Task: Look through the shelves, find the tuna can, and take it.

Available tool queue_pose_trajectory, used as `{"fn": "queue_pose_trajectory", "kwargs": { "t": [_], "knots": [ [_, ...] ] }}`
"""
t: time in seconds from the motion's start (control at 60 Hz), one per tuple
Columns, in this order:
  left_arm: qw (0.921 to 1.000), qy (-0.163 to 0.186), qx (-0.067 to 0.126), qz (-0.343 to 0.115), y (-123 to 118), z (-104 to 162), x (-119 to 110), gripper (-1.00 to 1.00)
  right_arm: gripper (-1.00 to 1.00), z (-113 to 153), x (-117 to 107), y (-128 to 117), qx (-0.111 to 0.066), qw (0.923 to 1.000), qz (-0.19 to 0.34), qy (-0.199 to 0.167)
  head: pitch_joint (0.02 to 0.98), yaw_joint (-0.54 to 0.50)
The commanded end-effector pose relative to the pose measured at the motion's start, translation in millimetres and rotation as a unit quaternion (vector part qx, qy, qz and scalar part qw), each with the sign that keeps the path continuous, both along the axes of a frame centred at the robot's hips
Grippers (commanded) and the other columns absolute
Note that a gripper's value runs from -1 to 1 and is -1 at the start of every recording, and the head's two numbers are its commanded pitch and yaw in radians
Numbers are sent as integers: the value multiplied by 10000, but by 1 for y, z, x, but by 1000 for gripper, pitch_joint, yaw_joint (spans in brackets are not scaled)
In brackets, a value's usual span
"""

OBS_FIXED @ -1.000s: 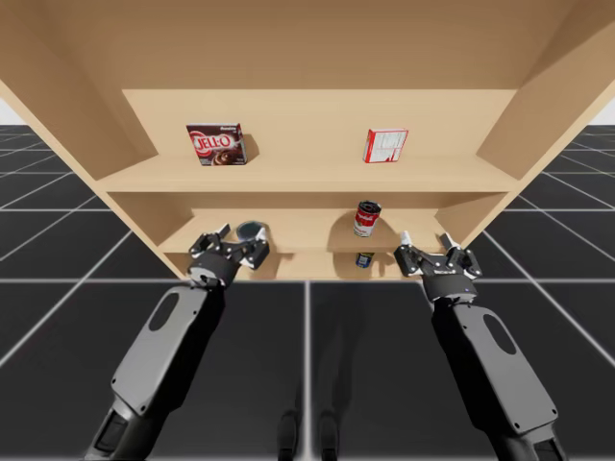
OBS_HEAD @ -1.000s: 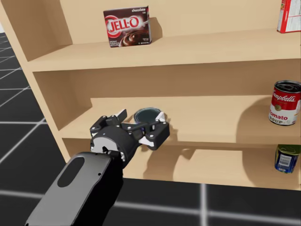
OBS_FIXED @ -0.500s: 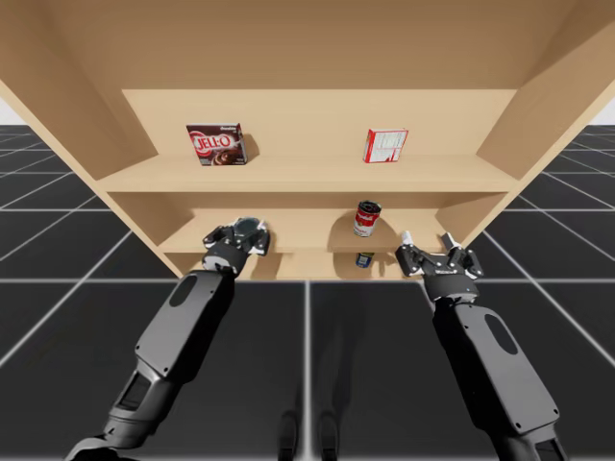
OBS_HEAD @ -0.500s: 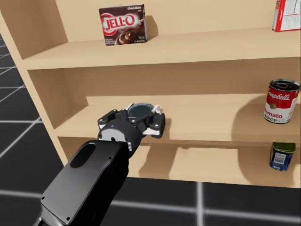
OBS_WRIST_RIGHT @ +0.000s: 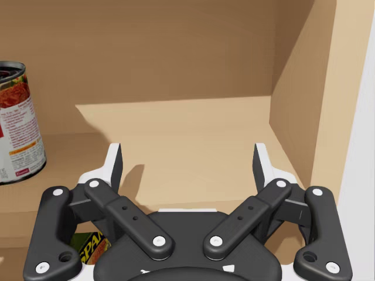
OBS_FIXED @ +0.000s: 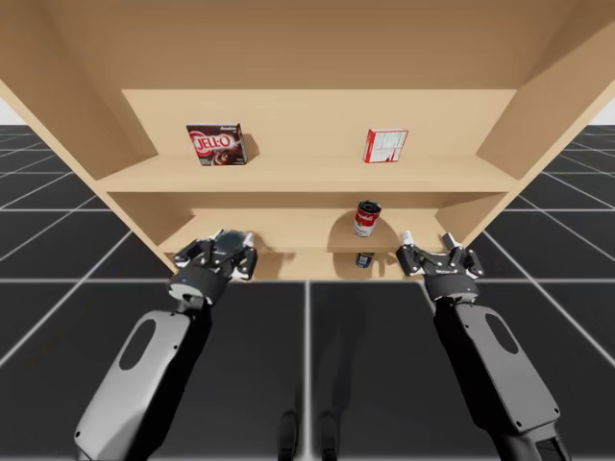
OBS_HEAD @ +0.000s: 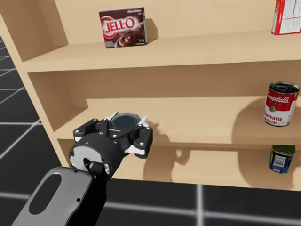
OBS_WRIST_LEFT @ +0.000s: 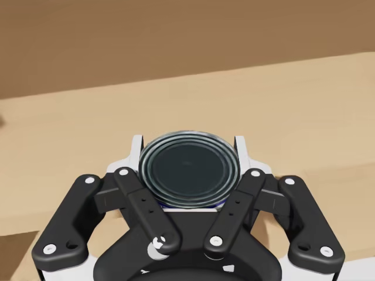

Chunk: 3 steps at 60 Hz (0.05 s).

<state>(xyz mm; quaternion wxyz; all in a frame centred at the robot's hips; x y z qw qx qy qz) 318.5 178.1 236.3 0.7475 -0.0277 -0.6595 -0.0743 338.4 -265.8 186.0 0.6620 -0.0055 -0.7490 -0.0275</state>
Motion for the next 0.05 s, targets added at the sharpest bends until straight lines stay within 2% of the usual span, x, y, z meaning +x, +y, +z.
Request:
{"fn": "queue_pose_trajectory", "kwargs": {
  "t": [0.017,0.05],
  "knots": [
    [9971,-40,234,-718,-8,12,-27,1000,-1000,-1,1,0,-16,10000,8,-1,575,215],
    [9970,-27,254,-730,-7,12,-30,1000,-1000,-1,1,0,-15,10000,10,0,574,215]
  ]
}}
